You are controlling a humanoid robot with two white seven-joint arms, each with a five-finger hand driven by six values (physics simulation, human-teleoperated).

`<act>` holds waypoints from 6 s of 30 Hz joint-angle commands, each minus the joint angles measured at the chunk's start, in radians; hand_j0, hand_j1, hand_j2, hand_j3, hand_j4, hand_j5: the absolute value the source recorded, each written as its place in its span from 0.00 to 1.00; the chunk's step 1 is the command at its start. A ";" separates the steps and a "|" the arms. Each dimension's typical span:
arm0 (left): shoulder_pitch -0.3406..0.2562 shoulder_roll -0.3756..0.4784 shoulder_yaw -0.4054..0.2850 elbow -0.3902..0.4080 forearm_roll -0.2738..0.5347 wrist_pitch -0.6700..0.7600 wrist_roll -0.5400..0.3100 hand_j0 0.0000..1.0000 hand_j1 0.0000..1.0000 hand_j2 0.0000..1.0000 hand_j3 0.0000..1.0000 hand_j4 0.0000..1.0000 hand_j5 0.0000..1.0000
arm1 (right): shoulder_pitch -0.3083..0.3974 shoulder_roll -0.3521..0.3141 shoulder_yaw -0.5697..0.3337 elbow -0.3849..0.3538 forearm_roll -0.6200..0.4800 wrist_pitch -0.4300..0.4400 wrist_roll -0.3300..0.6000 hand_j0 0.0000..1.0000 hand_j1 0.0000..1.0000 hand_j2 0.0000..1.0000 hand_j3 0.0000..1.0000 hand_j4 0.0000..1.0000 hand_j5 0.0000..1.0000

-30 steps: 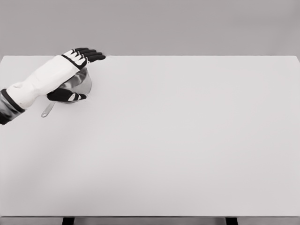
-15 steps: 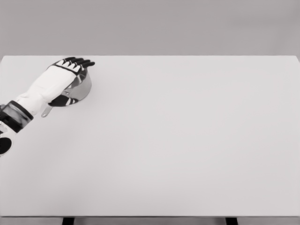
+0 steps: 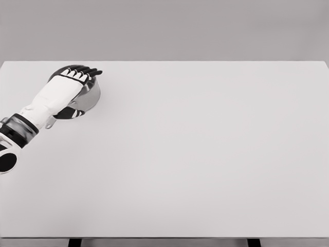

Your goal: Rotate pot handle

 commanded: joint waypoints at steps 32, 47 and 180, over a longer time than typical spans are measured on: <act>-0.017 -0.120 -0.001 0.206 -0.032 -0.006 -0.006 1.00 1.00 1.00 1.00 1.00 1.00 | 0.000 0.000 0.000 0.001 0.001 0.000 0.000 1.00 1.00 1.00 1.00 1.00 1.00; -0.011 -0.106 0.004 0.206 -0.033 -0.012 -0.002 1.00 1.00 1.00 1.00 1.00 1.00 | 0.000 0.000 -0.001 -0.001 0.000 0.000 0.000 1.00 1.00 1.00 1.00 1.00 1.00; 0.083 0.018 0.229 0.458 0.029 -0.138 0.133 1.00 1.00 1.00 1.00 1.00 1.00 | -0.002 0.000 0.000 0.001 0.000 0.000 0.000 1.00 1.00 1.00 1.00 1.00 1.00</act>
